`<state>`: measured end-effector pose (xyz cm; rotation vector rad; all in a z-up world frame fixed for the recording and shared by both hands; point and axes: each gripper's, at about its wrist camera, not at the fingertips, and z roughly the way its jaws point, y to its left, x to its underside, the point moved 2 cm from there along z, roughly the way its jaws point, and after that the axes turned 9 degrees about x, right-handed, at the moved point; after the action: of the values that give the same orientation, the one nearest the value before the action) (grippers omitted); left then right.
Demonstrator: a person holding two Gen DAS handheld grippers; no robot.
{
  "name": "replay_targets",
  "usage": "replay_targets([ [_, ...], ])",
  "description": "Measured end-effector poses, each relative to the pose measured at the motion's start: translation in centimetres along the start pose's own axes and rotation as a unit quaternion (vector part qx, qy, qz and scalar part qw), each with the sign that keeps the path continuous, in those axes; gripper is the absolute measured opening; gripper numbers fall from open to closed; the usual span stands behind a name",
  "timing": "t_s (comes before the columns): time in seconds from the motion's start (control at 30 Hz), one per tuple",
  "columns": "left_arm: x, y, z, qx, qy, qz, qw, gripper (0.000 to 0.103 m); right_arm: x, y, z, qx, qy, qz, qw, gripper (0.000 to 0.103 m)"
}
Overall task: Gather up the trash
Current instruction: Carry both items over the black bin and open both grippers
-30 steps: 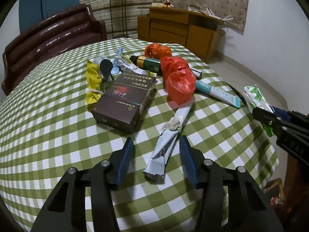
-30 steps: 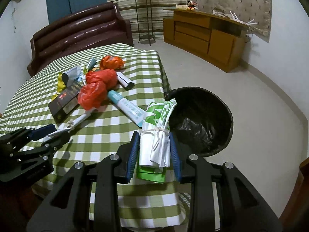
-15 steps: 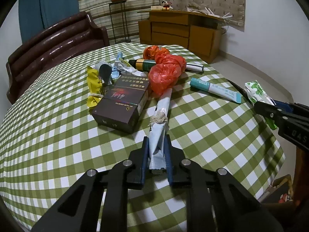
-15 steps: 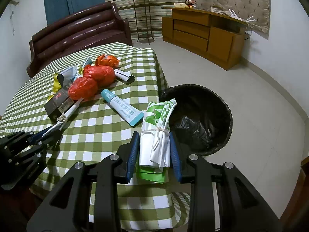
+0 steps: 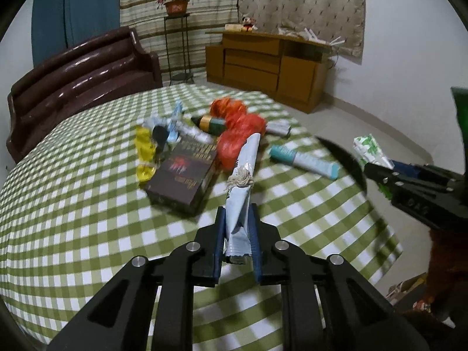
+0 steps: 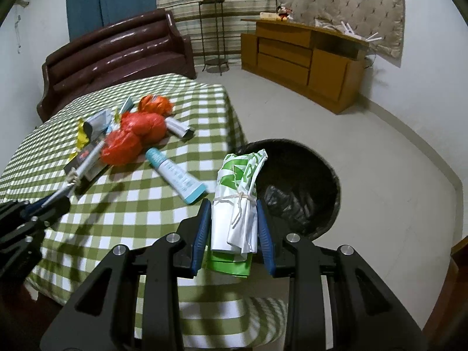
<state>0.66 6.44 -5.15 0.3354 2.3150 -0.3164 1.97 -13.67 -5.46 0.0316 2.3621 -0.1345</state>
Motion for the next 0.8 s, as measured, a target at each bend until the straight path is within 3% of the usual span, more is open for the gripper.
replay_targets([
  [0.27, -2.8, -3.4, 0.8, 0.027, -0.029, 0.025, 0.9989, 0.017, -1.4, -3.0, 0.9, 0.032, -0.013, 0.019, 0.999, 0.031],
  [0.5, -5.7, -6.6, 4.0, 0.046, -0.043, 0.045, 0.9970, 0.017, -2.8, -4.8, 2.5, 0.050, -0.024, 0.028, 0.998, 0.031],
  [0.8, -8.1, -9.9, 9.6, 0.047, -0.018, 0.052, 0.9974, 0.017, -3.8, -7.2, 5.8, 0.057, -0.017, 0.046, 0.997, 0.031],
])
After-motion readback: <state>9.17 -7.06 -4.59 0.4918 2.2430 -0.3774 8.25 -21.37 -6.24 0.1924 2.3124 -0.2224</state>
